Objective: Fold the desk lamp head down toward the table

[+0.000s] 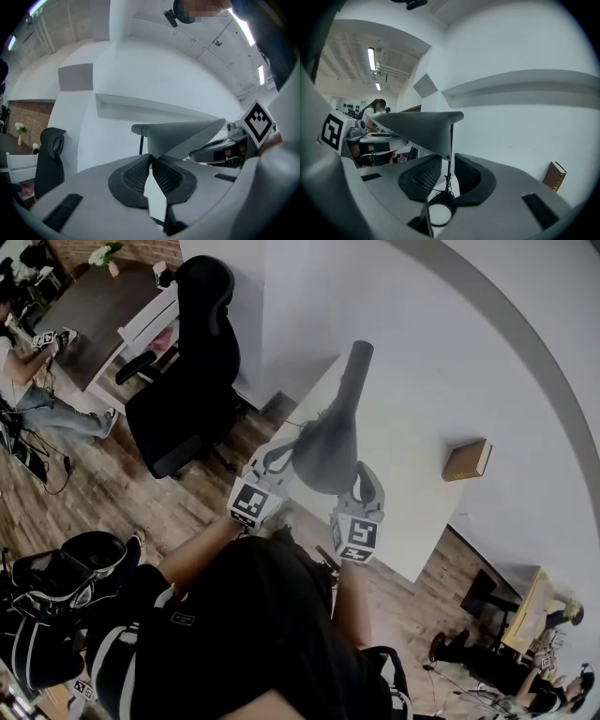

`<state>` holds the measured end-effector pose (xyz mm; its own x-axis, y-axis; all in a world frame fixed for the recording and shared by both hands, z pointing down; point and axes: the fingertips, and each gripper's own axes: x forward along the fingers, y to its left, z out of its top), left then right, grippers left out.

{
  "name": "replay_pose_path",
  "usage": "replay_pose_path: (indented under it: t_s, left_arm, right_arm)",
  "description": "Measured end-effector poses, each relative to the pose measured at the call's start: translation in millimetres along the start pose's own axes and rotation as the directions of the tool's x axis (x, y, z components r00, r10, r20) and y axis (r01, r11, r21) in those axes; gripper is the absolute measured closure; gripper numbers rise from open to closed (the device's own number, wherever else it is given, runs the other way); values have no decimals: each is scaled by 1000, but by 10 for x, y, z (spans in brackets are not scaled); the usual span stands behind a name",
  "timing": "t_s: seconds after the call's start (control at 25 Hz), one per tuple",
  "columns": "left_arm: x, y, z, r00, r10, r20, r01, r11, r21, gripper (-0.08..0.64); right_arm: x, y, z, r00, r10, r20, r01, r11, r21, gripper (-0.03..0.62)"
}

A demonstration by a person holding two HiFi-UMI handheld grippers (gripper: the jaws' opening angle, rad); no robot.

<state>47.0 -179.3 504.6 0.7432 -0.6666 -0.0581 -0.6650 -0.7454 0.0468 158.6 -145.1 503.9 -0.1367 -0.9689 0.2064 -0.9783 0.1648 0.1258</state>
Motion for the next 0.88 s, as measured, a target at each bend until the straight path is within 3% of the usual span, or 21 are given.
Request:
replay_pose_path:
  t_s: [0.08, 0.36, 0.52, 0.72, 0.88]
  left_arm:
    - [10, 111, -70, 1000, -2, 0, 2, 1000, -4, 522]
    - [-1, -117, 84, 1000, -10, 4, 10, 1000, 11, 522]
    - [-2, -99, 79, 1000, -12, 10, 12, 1000, 2, 522]
    - [12, -94, 74, 1000, -15, 4, 15, 1000, 8, 522]
    - [4, -99, 50, 1000, -13, -1, 13, 1000, 9, 522]
  right_arm:
    - [45, 82, -88, 999, 17, -41, -19, 999, -36, 457]
    - [-427, 62, 136, 993, 66, -96, -88, 966, -244, 439]
    - [-513, 175, 240, 983, 97, -154, -153, 900, -409, 439]
    - [-552, 286, 336, 972, 133, -192, -221, 792, -570, 462]
    - [-539, 309, 312, 972, 127, -197, -223, 763, -607, 495]
